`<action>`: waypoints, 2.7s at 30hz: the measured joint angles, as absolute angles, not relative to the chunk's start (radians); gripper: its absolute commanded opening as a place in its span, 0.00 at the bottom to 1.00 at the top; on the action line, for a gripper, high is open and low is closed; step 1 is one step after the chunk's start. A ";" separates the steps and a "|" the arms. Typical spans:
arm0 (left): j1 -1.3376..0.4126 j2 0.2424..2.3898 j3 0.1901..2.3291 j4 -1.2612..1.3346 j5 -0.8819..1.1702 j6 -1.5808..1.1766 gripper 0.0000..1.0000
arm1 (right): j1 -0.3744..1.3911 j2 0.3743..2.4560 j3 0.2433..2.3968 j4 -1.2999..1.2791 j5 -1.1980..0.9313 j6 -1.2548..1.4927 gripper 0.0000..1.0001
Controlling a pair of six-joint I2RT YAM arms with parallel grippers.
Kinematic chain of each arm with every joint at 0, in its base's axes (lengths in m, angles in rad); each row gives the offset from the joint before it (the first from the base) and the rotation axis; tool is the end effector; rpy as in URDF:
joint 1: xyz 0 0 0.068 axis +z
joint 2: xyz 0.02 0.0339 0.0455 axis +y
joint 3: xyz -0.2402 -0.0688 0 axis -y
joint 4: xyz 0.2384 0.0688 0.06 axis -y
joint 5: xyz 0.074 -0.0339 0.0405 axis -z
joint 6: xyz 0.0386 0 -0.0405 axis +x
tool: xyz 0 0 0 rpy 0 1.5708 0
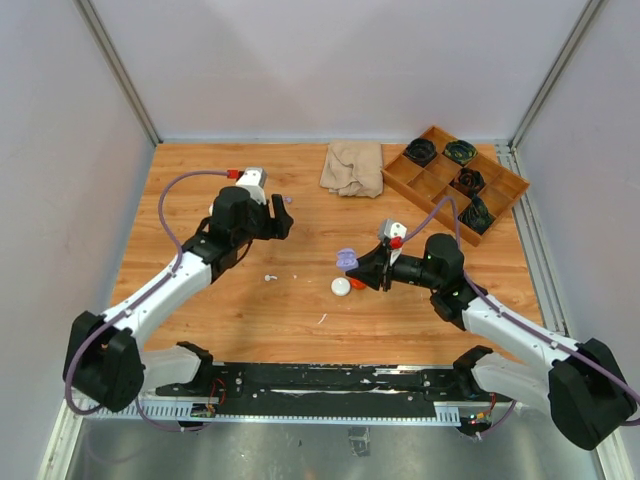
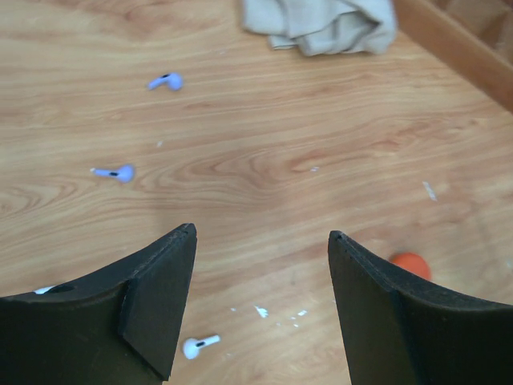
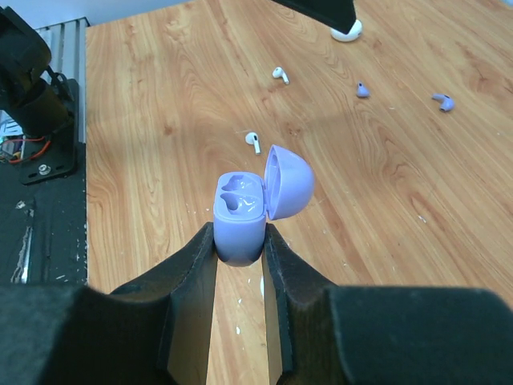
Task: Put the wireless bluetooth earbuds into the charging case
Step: Pick up the earbud from the center of the board.
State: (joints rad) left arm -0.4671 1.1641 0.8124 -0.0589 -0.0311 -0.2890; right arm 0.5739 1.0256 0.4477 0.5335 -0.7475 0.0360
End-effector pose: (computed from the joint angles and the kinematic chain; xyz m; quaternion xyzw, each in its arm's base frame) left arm 0.2440 -0.1217 0.2634 0.0659 0.8338 -0.1902 0.5141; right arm 0.1790 0.1470 0.2344 -0.4221 0.5815 0.4449 0.5346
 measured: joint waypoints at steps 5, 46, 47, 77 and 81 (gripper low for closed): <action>-0.373 1.334 0.879 -0.068 -0.012 -0.289 0.72 | 0.574 1.027 0.434 0.535 -0.731 0.029 0.01; -0.204 1.894 1.187 -0.207 0.110 -0.234 0.61 | 0.574 1.091 0.433 0.548 -0.733 0.029 0.01; -0.204 1.887 1.179 -0.213 0.109 -0.237 0.60 | 0.574 1.091 0.433 0.547 -0.733 0.029 0.01; -0.231 1.956 1.323 -0.401 -0.086 -0.306 0.43 | 0.574 1.106 0.434 0.537 -0.733 0.029 0.01; -0.237 1.962 1.332 -0.407 -0.086 -0.316 0.43 | 0.574 1.108 0.434 0.532 -0.733 0.029 0.01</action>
